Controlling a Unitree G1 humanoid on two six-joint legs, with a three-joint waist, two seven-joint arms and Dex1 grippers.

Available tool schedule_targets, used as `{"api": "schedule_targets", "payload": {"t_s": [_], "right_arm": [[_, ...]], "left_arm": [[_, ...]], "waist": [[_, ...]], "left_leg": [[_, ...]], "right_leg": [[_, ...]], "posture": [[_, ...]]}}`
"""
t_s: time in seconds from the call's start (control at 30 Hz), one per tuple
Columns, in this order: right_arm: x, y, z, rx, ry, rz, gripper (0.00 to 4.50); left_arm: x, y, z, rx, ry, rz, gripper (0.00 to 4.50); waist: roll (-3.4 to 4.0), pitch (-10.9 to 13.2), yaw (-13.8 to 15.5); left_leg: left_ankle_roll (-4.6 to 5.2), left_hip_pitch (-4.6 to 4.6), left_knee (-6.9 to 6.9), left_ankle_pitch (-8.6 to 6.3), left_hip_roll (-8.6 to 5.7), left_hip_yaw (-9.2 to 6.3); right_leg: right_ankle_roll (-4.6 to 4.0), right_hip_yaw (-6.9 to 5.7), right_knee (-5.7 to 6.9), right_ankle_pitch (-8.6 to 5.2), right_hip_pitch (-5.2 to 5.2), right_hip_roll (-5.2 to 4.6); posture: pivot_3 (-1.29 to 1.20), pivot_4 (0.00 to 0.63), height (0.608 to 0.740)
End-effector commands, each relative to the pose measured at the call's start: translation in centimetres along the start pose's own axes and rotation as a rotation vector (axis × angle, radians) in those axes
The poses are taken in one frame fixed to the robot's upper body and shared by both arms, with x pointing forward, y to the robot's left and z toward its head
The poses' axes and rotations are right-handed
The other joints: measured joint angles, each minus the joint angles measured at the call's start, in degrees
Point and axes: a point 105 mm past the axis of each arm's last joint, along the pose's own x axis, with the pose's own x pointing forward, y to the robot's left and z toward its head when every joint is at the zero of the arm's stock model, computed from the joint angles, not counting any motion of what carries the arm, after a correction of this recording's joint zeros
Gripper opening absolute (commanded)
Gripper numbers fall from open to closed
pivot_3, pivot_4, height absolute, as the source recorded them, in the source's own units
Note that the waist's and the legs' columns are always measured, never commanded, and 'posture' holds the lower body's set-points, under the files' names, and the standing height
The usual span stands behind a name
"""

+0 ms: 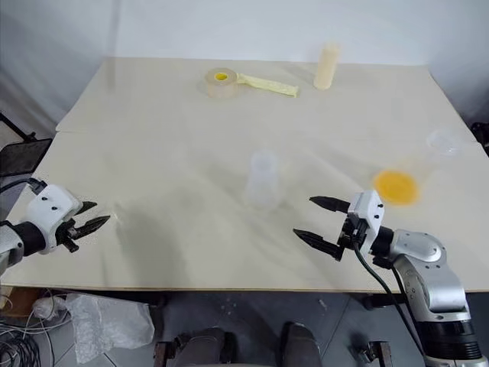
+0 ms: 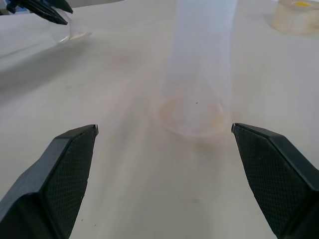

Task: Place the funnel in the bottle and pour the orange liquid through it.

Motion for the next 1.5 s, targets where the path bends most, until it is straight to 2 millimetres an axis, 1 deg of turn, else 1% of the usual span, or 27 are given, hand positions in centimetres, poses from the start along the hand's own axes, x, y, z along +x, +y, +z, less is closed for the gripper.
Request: {"api": "schedule_targets", "payload": {"t_s": [0.03,0.07,0.1,0.23,0.3,0.33,0.47,0.57,0.63,0.77,0.83,0.9,0.97,1.03,1.1,1.17,1.3,1.5], "right_arm": [[-0.4,-0.1,1.3,-0.056,-0.035,-0.022,4.50],[-0.4,-0.1,1.3,-0.057,-0.035,-0.024,4.50],[-0.4,0.0,1.3,-0.058,-0.036,-0.026,4.50],[-0.3,0.0,1.4,-0.061,-0.040,-0.039,4.50],[-0.3,0.1,1.4,-0.062,-0.041,-0.040,4.50],[-0.4,0.2,1.5,-0.062,-0.041,-0.041,4.50],[-0.4,0.1,1.7,-0.070,-0.044,-0.052,4.50],[-0.5,0.0,2.0,-0.078,-0.052,-0.060,4.50],[-0.5,0.0,2.2,-0.080,-0.060,-0.064,4.50],[-0.4,-0.2,2.9,-0.108,-0.077,-0.077,4.50],[-0.2,-0.3,3.8,-0.128,-0.100,-0.080,4.50],[0.0,-0.3,4.4,-0.140,-0.115,-0.085,4.50],[0.1,-0.2,4.8,-0.150,-0.124,-0.089,4.50],[0.1,-0.1,5.2,-0.158,-0.132,-0.098,4.50],[-0.1,0.0,5.2,-0.163,-0.131,-0.112,4.50],[-0.3,0.1,5.2,-0.164,-0.128,-0.126,4.50],[-0.6,0.3,5.1,-0.163,-0.123,-0.146,4.50],[-1.1,0.6,4.8,-0.156,-0.114,-0.174,4.50]], "left_arm": [[-0.4,1.2,0.9,0.051,0.011,0.020,0.57],[-0.4,1.3,0.9,0.054,0.015,0.021,0.19],[-0.5,1.4,1.1,0.049,0.011,0.021,0.05],[-0.6,2.4,3.0,-0.007,-0.058,0.041,0.05],[-0.6,3.2,6.1,-0.117,-0.217,0.050,0.05],[-0.6,3.3,7.5,-0.159,-0.267,0.039,0.05],[-0.1,3.2,11.3,-0.237,-0.404,-0.026,0.05],[0.3,3.2,14.1,-0.262,-0.529,-0.071,0.05],[0.8,3.0,16.3,-0.276,-0.616,-0.115,0.05],[2.4,2.1,19.9,-0.325,-0.700,-0.242,0.05],[4.0,1.5,21.4,-0.395,-0.648,-0.329,0.05],[5.1,1.0,22.3,-0.443,-0.585,-0.396,0.05],[5.6,0.3,23.6,-0.457,-0.565,-0.466,0.05],[5.8,-0.5,25.5,-0.454,-0.560,-0.546,0.05],[6.1,-1.5,26.7,-0.470,-0.499,-0.642,0.05],[6.1,-2.3,27.4,-0.474,-0.440,-0.720,0.05],[6.1,-3.2,28.0,-0.459,-0.372,-0.806,0.05],[6.1,-3.6,29.1,-0.435,-0.312,-0.892,0.05]], "waist": [[0.00,0.00,-0.12],[0.00,0.00,-0.13],[0.00,0.00,-0.10],[0.00,0.00,-0.03],[0.00,0.00,0.24],[-0.01,0.00,0.28],[-0.06,-0.03,-0.10],[-0.06,-0.03,-0.14],[-0.07,-0.03,0.03],[-0.08,-0.04,0.09],[-0.10,-0.03,0.15],[-0.09,-0.03,-0.08],[-0.09,-0.03,-0.14],[-0.11,-0.02,-0.16],[-0.12,-0.01,-0.09],[-0.12,-0.01,-0.08],[-0.12,-0.01,-0.19],[-0.13,-0.01,-0.03]], "left_leg": [[0.00,0.00,0.00,0.00,-0.01,0.01],[0.00,0.01,-0.01,0.00,-0.02,0.01],[0.00,0.01,-0.01,0.00,-0.02,0.03],[0.00,0.01,0.00,0.00,-0.02,0.01],[0.00,-0.02,0.01,0.00,-0.02,0.00],[0.00,-0.05,0.08,0.00,-0.02,0.00],[0.00,0.00,0.12,0.00,-0.08,-0.09],[0.00,0.01,0.09,0.00,-0.30,-0.11],[0.00,-0.01,0.10,0.00,-0.32,-0.12],[0.00,-0.04,0.17,0.00,-0.43,-0.14],[0.01,-0.05,0.18,0.00,-0.45,-0.13],[0.01,-0.07,0.23,0.01,-0.47,-0.09],[0.01,-0.05,0.19,0.01,-0.47,-0.10],[0.01,-0.06,0.17,0.01,-0.48,-0.07],[0.01,-0.10,0.16,0.01,-0.49,-0.05],[0.02,-0.15,0.19,0.01,-0.53,0.03],[0.02,-0.09,0.13,0.01,-0.53,0.03],[0.02,-0.15,0.18,0.01,-0.54,0.08]], "right_leg": [[0.00,0.00,-0.01,0.00,0.00,0.00],[0.00,0.01,0.00,0.00,0.00,0.00],[0.00,0.01,0.00,0.00,0.00,0.00],[0.00,0.00,0.01,0.00,0.00,0.00],[0.00,-0.01,0.01,0.00,0.00,0.00],[0.00,0.00,0.06,0.00,0.01,0.00],[0.01,0.01,0.14,0.00,0.03,-0.02],[0.00,-0.01,0.15,0.00,0.01,-0.02],[0.01,-0.01,0.14,0.00,0.01,-0.02],[0.01,0.00,0.20,0.00,0.04,-0.05],[0.01,-0.01,0.22,0.01,0.04,-0.06],[0.01,-0.03,0.24,0.00,0.03,-0.05],[0.01,-0.05,0.31,0.00,0.02,-0.06],[0.01,-0.06,0.38,0.00,-0.02,-0.05],[0.01,-0.06,0.37,0.00,-0.03,-0.05],[0.01,-0.07,0.37,0.00,-0.03,-0.06],[0.01,-0.04,0.37,0.00,-0.03,-0.07],[0.02,-0.04,0.37,0.00,-0.04,-0.06]], "posture": [[0.00,0.150,0.740],[0.00,0.150,0.740],[0.00,0.150,0.740],[0.00,0.150,0.740],[0.00,0.150,0.740],[0.00,0.150,0.740],[0.00,0.150,0.740],[0.00,0.150,0.740],[0.00,0.150,0.740],[0.00,0.150,0.740],[0.00,0.150,0.740],[0.00,0.150,0.740],[0.00,0.150,0.740],[0.00,0.150,0.740],[0.00,0.150,0.740],[0.00,0.150,0.740],[0.00,0.150,0.740],[0.00,0.150,0.740]]}}
